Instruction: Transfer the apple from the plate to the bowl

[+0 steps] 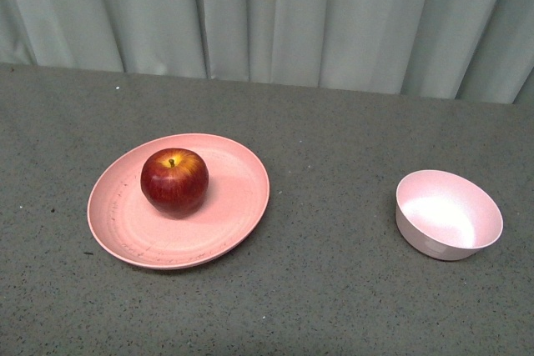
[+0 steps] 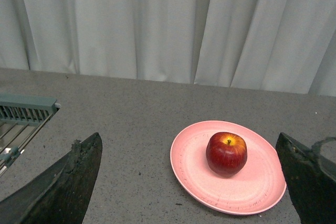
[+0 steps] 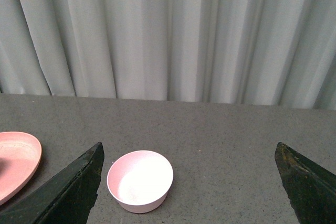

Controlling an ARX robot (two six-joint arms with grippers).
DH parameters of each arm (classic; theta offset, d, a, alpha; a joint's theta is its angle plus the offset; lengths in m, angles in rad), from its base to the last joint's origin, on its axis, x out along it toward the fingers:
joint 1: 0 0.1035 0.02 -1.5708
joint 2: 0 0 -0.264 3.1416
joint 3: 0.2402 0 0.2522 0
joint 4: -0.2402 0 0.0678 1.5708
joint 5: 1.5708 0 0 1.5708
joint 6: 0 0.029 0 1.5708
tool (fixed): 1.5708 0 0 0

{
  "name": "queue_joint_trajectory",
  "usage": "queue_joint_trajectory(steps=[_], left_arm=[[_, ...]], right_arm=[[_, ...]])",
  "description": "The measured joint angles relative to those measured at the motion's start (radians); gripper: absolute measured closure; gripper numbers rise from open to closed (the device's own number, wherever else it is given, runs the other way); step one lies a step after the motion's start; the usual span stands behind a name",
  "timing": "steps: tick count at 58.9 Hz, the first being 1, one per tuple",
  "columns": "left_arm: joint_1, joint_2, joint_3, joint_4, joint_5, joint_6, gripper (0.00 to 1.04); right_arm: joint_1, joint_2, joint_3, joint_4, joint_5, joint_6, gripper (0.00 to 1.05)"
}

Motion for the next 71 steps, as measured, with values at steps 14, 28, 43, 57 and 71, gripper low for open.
queue_joint_trajectory(steps=[14, 28, 43, 57, 71], left_arm=[[0.0, 0.0, 0.0, 0.0, 0.0, 0.0, 0.07], [0.0, 0.0, 0.0, 0.0, 0.0, 0.0, 0.07], [0.0, 0.0, 0.0, 0.0, 0.0, 0.0, 0.07], [0.0, 0.0, 0.0, 0.0, 0.0, 0.0, 0.07], [0.0, 0.0, 0.0, 0.0, 0.0, 0.0, 0.07]], right_arm=[[0.0, 0.0, 0.0, 0.0, 0.0, 0.0, 0.09], [0.0, 0.0, 0.0, 0.0, 0.0, 0.0, 0.09], [0.0, 0.0, 0.0, 0.0, 0.0, 0.0, 0.09], [0.0, 0.0, 0.0, 0.0, 0.0, 0.0, 0.09], [0.0, 0.0, 0.0, 0.0, 0.0, 0.0, 0.09]])
